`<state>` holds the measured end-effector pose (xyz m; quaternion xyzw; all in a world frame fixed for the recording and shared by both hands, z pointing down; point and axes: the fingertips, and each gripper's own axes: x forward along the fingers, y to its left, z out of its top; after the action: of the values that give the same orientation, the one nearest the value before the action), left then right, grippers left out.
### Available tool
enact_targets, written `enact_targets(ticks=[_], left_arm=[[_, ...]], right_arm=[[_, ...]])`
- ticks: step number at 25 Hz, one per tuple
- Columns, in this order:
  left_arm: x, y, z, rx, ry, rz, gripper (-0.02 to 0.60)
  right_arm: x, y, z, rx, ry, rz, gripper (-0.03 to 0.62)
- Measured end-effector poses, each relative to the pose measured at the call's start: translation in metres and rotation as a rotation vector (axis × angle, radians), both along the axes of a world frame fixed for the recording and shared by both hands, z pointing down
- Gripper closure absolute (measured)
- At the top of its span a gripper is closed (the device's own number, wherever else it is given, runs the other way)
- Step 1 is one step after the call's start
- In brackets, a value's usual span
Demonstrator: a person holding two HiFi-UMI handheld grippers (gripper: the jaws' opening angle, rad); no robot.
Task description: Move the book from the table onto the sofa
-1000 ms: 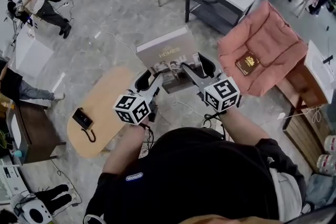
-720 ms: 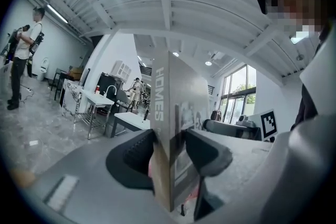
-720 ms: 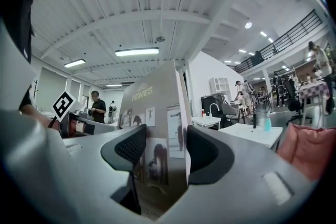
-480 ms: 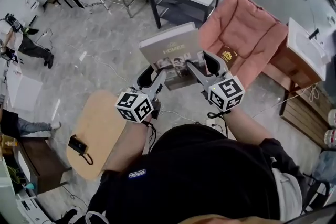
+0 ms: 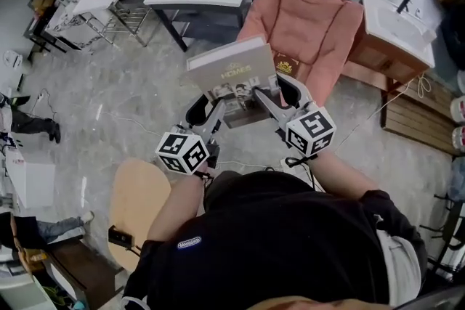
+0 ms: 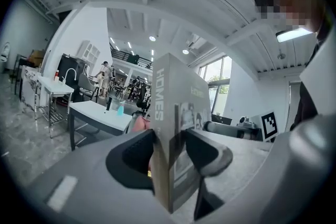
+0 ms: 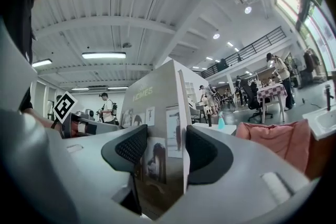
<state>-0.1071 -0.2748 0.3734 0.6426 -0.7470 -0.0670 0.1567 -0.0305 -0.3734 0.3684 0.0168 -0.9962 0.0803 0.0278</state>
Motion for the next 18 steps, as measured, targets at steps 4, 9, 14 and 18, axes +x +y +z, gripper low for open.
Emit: enact_targets(ticks=[4,9,14,18], left_arm=[[-0.008,-0.032,0.014,-0.01,0.026,0.06,0.392],[-0.045,-0.061,0.015,0.004,0.067,0.167,0.391],[-0.081,-0.074,0.012,0.005,0.07,0.266,0.393],[-0.103,-0.081,0.022,-0.007,0.082,0.331,0.393]], right_arm=[[-0.001,-0.027,0.016,-0.023,0.027,0.059,0.353],[-0.028,-0.047,0.008,0.004,0.046,0.166,0.355],[-0.058,-0.052,0.004,0.01,0.047,0.256,0.355],[-0.074,-0.051,0.014,-0.006,0.058,0.324,0.356]])
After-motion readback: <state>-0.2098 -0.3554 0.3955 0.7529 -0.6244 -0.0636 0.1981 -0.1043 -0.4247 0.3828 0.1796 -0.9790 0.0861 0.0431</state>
